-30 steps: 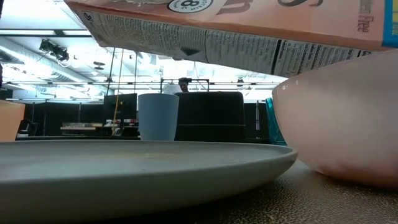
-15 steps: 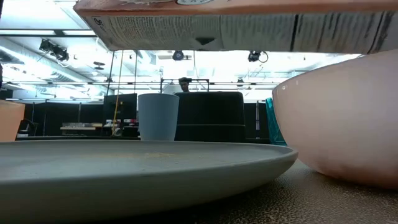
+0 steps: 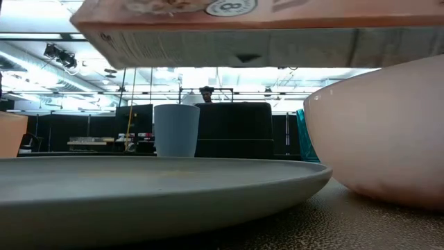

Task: Arrange a breakfast setting
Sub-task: Pour the cereal from the cereal box into the orange bowl

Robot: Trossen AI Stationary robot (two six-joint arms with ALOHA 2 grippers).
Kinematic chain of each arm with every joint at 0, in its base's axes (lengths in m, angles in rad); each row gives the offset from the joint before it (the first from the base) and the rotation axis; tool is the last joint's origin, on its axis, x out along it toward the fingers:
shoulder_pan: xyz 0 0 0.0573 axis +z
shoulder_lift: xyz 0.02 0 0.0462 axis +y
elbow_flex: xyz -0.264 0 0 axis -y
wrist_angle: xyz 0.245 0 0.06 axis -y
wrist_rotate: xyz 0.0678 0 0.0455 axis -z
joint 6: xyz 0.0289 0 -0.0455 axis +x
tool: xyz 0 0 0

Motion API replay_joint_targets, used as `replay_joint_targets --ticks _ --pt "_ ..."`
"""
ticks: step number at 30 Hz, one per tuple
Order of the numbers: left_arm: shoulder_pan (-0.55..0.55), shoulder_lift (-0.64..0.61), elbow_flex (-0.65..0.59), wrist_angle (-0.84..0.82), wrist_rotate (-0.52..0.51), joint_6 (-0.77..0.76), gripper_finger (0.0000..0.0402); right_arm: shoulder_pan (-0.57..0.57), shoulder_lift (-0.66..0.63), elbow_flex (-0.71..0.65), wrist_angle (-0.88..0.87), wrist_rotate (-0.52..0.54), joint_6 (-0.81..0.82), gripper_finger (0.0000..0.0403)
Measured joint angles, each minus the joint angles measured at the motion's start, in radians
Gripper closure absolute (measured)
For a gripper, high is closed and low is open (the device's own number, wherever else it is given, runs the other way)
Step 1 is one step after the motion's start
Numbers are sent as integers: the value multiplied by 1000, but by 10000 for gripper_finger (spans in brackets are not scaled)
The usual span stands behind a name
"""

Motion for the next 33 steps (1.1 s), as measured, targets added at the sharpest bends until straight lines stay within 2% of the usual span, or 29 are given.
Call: replay_joint_targets --ticks 11,22,33 --pt "-25 1 -58 18 -27 -26 199 -34 0 1 -34 -98 -17 275" --pt "3 0 -35 13 -19 -37 122 -45 -1 2 -73 -154 -26 275" --pt "7 -1 -29 51 14 11 116 -45 52 2 -67 -174 -55 275"
